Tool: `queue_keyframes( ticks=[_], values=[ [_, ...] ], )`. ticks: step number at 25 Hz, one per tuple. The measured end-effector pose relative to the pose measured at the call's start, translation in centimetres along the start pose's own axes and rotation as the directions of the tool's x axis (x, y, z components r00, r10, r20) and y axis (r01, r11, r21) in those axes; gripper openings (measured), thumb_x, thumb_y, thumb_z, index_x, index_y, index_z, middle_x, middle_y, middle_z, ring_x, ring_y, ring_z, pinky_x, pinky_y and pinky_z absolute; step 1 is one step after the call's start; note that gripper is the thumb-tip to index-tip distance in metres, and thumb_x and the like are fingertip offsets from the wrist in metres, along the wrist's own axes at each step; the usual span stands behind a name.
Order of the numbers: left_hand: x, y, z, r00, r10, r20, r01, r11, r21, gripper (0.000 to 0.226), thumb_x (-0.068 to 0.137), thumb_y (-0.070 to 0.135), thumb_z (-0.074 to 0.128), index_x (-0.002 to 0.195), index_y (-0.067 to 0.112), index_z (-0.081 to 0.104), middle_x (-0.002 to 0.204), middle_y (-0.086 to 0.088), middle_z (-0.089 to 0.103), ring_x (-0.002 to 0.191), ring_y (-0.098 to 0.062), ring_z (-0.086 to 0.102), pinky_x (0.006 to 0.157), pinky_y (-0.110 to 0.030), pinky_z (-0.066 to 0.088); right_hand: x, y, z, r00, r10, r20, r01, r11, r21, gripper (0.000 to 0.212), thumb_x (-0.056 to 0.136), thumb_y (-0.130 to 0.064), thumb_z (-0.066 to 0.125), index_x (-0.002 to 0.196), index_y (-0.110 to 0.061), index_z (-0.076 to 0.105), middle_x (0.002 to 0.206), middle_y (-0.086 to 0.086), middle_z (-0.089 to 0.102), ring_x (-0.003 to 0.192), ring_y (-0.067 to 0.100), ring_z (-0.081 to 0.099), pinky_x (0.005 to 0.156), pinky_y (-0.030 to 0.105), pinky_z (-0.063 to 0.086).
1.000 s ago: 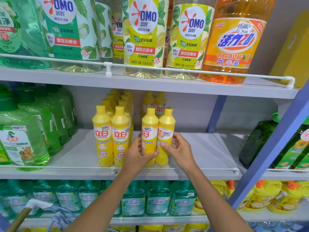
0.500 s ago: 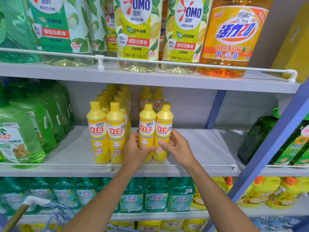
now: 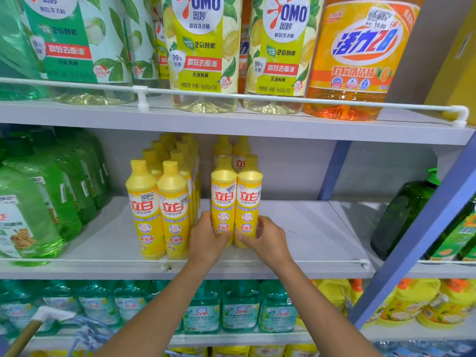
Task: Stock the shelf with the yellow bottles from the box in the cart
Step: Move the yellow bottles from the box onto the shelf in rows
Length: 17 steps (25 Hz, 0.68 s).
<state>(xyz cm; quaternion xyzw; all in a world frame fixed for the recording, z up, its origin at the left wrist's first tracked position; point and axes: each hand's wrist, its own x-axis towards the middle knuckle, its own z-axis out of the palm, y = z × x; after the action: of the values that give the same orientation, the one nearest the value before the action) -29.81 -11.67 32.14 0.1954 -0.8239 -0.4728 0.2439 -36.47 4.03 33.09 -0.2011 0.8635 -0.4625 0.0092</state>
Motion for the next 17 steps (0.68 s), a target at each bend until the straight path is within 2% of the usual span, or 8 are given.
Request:
queue_keyframes(
  ticks=[3,7,8,10,13,17],
  values=[
    [0.9,0.0,1.1,0.997,-0.061,-0.041,0.064,0.995,0.075,0.05,0.077,0.022,0.086,0.117,0.011,0.059,0.116,-0.007,0.071,0.102,-0.024,0.068,0.087,-0.037,0.057,0.8,0.6,1.1,1.0,0.028,-0.01,-0.029,0.997,-0.075,0.045,0.074,-0.042,0.087,0.105,-0.016,0.067,0.1,-0.002,0.074,0.087,0.015,0.067,0.067,0.019,0.049],
    [3.8,-0.1,1.9,0.99,-0.123,-0.067,0.124,0.992,0.008,0.045,0.077,0.02,0.086,0.111,0.015,0.056,0.115,-0.007,0.071,0.101,-0.024,0.068,0.083,-0.031,0.052,4.2,0.5,1.8,0.996,0.088,-0.025,-0.088,0.996,-0.004,0.044,0.073,-0.037,0.088,0.107,-0.017,0.068,0.098,-0.004,0.073,0.081,0.009,0.065,0.058,0.006,0.043],
    [4.6,0.0,2.2,0.986,-0.147,-0.077,0.146,0.989,-0.026,0.044,0.077,0.019,0.086,0.108,0.018,0.054,0.112,-0.006,0.071,0.1,-0.024,0.068,0.083,-0.031,0.053,5.2,0.6,2.1,0.994,0.104,-0.041,-0.102,0.994,0.038,0.044,0.072,-0.034,0.088,0.107,-0.019,0.067,0.098,-0.004,0.074,0.083,0.01,0.067,0.062,0.007,0.046],
    [6.2,-0.2,3.0,0.979,-0.172,-0.108,0.164,0.984,-0.074,0.044,0.077,0.017,0.085,0.104,0.021,0.051,0.103,-0.004,0.07,0.096,-0.023,0.069,0.08,-0.031,0.053,6.9,0.8,2.9,0.988,0.127,-0.082,-0.119,0.988,0.098,0.036,0.072,-0.031,0.088,0.1,-0.025,0.065,0.094,-0.005,0.074,0.084,0.012,0.069,0.072,0.019,0.054],
    [8.5,-0.8,4.1,0.97,-0.174,-0.169,0.159,0.982,-0.101,0.042,0.072,0.017,0.087,0.1,0.019,0.055,0.094,-0.002,0.071,0.09,-0.024,0.069,0.075,-0.033,0.055,9.0,1.0,4.0,0.982,0.137,-0.134,-0.117,0.982,0.149,0.03,0.073,-0.033,0.087,0.091,-0.03,0.064,0.088,-0.008,0.073,0.08,0.01,0.068,0.071,0.021,0.052],
    [10.2,-1.8,4.9,0.963,-0.159,-0.216,0.143,0.986,-0.088,0.042,0.068,0.02,0.088,0.098,0.018,0.059,0.096,-0.005,0.073,0.089,-0.026,0.069,0.08,-0.043,0.059,10.7,1.5,4.8,0.977,0.136,-0.164,-0.116,0.985,0.124,0.027,0.074,-0.041,0.083,0.091,-0.025,0.069,0.088,-0.008,0.073,0.082,0.012,0.067,0.073,0.026,0.052]
  ],
)
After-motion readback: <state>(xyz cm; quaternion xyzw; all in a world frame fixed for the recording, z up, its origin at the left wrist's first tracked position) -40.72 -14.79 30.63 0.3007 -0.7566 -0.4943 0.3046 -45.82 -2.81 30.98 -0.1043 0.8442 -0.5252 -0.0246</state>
